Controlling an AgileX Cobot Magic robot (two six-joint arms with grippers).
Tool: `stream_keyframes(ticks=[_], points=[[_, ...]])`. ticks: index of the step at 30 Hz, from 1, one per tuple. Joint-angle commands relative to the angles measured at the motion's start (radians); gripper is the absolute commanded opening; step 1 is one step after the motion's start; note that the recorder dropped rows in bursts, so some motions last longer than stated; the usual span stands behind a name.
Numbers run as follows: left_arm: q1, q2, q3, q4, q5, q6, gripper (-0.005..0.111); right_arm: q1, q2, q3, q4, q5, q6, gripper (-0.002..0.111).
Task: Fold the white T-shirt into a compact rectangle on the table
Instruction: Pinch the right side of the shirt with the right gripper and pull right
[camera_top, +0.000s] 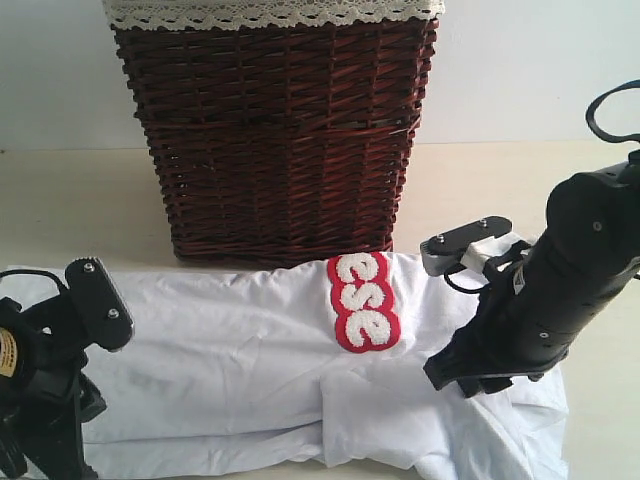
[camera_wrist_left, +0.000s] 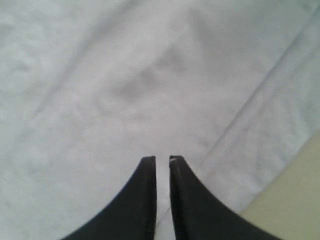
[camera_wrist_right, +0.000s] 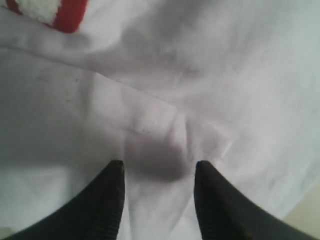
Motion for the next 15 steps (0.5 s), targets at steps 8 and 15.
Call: stream_keyframes(ticks=[8,15], points=[[0.003,-0.060,0.003,-0.026,-0.008,-0.041,0.012,-0.041,0.015,0.008,-0.001,-0.029,0.148,0.045],[0.003,-0.060,0.003,-0.033,-0.039,-0.060,0.012,-0.145,-0.085,0.143,0.361,-0.142,-0.186,0.045]])
